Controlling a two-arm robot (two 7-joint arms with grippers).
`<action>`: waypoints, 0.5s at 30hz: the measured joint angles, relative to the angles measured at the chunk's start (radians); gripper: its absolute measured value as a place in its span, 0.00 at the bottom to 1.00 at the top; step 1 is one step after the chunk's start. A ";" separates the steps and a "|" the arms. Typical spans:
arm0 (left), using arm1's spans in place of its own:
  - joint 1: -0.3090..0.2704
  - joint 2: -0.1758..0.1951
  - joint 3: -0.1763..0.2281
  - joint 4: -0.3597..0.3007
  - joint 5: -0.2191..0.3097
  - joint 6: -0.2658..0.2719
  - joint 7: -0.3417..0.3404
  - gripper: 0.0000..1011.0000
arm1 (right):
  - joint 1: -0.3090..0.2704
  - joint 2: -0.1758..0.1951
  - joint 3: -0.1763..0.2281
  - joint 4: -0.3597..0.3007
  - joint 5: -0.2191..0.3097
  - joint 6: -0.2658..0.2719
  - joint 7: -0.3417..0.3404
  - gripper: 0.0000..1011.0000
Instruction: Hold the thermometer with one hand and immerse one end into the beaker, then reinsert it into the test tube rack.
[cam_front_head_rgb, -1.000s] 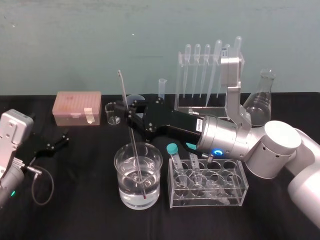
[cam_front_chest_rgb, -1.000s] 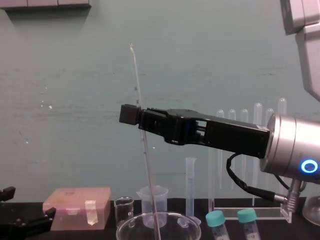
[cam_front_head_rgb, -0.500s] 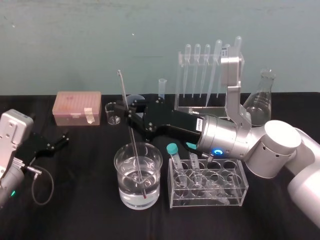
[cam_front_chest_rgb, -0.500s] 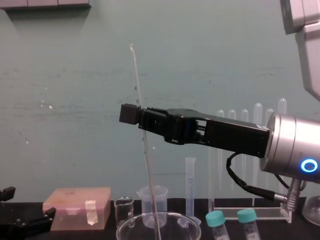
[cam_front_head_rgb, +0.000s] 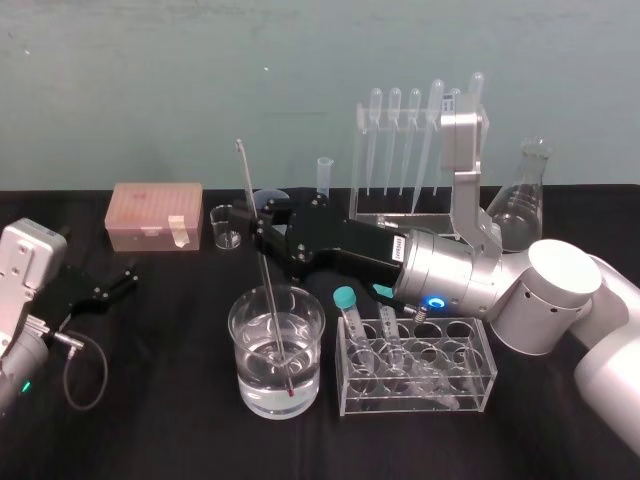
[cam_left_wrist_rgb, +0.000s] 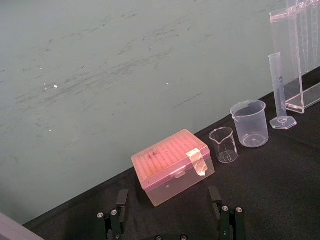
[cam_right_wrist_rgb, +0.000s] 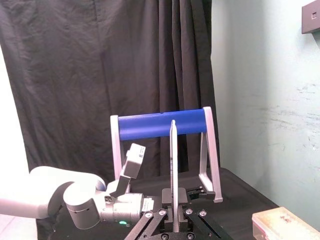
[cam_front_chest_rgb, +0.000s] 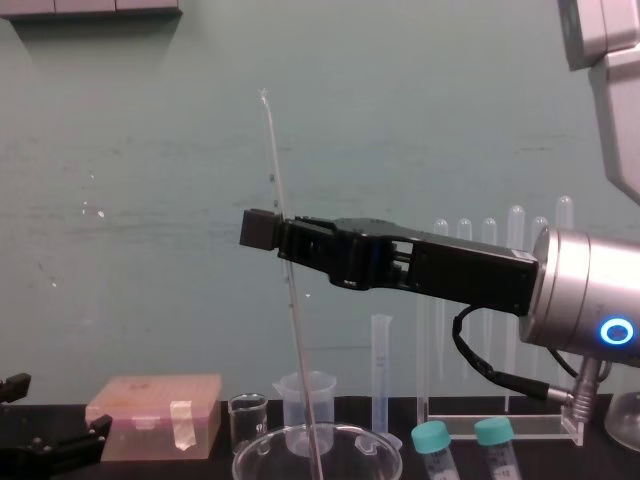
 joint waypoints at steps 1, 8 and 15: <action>0.000 0.000 0.000 0.000 0.000 0.000 0.000 1.00 | 0.000 0.000 0.000 0.001 0.000 0.000 0.001 0.05; 0.000 0.000 0.000 0.000 0.000 0.000 0.000 1.00 | 0.000 -0.002 0.000 0.004 0.002 -0.001 0.003 0.05; 0.000 0.000 0.000 0.000 0.000 0.000 0.000 1.00 | 0.006 0.003 0.008 -0.011 0.019 0.006 0.010 0.05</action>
